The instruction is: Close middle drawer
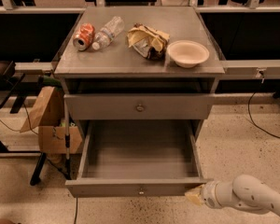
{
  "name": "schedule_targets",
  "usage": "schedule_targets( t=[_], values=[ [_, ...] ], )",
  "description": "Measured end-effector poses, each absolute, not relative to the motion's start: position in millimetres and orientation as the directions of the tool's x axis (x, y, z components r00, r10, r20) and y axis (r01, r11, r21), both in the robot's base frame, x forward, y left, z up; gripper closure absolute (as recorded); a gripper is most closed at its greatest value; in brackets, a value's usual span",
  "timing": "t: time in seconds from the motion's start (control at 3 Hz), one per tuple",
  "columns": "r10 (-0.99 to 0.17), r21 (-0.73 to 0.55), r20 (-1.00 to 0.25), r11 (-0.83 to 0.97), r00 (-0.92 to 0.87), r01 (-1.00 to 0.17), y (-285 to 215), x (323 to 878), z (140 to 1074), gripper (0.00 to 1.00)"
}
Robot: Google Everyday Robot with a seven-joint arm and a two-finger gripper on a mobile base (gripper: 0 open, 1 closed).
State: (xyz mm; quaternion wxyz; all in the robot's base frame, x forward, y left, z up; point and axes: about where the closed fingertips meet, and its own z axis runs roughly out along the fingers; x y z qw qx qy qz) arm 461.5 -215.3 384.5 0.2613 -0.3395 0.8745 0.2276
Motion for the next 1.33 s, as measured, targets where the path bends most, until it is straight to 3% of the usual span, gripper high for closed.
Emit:
schedule_targets(
  t=[1.33],
  values=[
    [-0.419,0.244,-0.667,0.658,-0.616,-0.712,-212.9,465.9,379.8,1.0]
  ],
)
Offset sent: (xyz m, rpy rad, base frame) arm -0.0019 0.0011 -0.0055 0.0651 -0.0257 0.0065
